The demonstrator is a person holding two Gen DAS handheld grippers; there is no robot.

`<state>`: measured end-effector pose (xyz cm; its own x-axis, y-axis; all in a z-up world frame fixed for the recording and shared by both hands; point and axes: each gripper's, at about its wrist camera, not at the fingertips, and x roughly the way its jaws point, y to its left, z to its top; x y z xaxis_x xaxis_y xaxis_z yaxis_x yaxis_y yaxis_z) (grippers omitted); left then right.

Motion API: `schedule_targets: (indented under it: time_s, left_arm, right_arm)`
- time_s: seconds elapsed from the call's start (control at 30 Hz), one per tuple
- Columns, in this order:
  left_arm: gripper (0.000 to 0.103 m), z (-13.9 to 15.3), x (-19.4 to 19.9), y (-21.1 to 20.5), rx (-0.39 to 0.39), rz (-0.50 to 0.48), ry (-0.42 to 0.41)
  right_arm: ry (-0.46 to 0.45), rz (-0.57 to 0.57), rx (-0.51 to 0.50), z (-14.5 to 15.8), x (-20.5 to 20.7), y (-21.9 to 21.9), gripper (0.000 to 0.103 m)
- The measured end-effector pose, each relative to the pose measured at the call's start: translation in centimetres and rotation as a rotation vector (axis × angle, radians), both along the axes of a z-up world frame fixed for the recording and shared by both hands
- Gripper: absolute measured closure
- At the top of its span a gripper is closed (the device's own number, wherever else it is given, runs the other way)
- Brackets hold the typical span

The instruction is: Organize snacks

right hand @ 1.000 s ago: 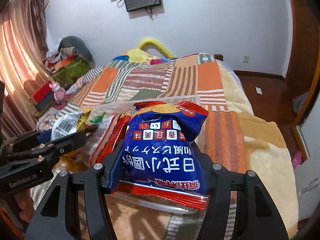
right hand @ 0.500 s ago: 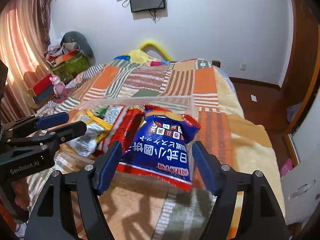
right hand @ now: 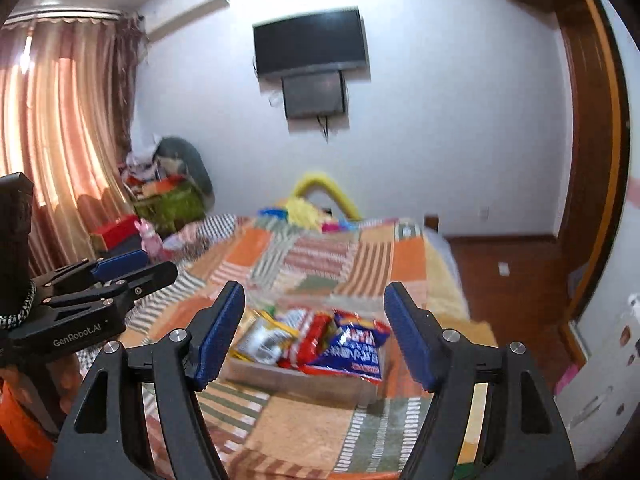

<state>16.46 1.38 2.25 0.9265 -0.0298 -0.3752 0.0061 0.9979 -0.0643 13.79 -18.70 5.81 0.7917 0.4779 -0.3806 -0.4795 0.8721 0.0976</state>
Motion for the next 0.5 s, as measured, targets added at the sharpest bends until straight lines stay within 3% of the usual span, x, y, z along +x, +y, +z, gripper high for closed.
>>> schedule_targets:
  time_s: [0.17, 0.37, 0.5]
  left_arm:
    - [0.017, 1.8, -3.7, -0.1, 0.003, -0.005, -0.081]
    - [0.002, 1.9, -6.3, -0.4, 0.012, 0.007, -0.115]
    - [0.001, 1.3, -6.8, 0.0, 0.007, 0.007, -0.111]
  right_arm:
    - [-0.084, -0.01, 0.015, 1.4, -2.8, 0.3, 0.023]
    - [-0.116, -0.027, 0.026, 1.3, -4.1, 0.5, 0.011]
    - [-0.141, -0.052, 0.012, 1.0, -4.8, 0.9, 0.0]
